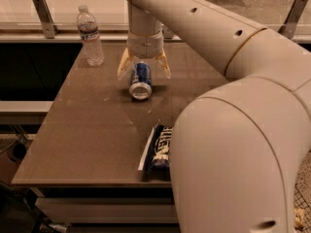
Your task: Place pepsi can upright
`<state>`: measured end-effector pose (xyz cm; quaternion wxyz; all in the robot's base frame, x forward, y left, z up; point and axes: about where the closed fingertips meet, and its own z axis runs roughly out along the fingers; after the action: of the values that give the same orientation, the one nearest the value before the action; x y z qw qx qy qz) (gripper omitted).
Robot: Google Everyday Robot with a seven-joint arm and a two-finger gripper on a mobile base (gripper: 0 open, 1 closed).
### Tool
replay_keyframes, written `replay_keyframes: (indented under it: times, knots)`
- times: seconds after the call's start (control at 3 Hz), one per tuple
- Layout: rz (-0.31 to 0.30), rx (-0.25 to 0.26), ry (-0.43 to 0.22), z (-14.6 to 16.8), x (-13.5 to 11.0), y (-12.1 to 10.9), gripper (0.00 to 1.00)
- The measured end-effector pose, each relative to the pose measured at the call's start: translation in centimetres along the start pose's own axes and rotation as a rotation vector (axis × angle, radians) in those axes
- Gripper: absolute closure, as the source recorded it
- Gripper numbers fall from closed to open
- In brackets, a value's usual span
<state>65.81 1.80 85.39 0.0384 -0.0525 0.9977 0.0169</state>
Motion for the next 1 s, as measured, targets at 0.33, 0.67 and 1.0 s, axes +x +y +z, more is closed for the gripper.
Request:
replay_keyframes:
  times: [0.33,0.67,1.0]
  knots:
    - [-0.001,-0.009,-0.014,0.21,-0.44,0.28,0.40]
    - [-0.001,-0.015,-0.024,0.43,-0.79,0.47,0.63]
    - [-0.002,-0.020,-0.033,0.66,-1.09,0.66,0.87]
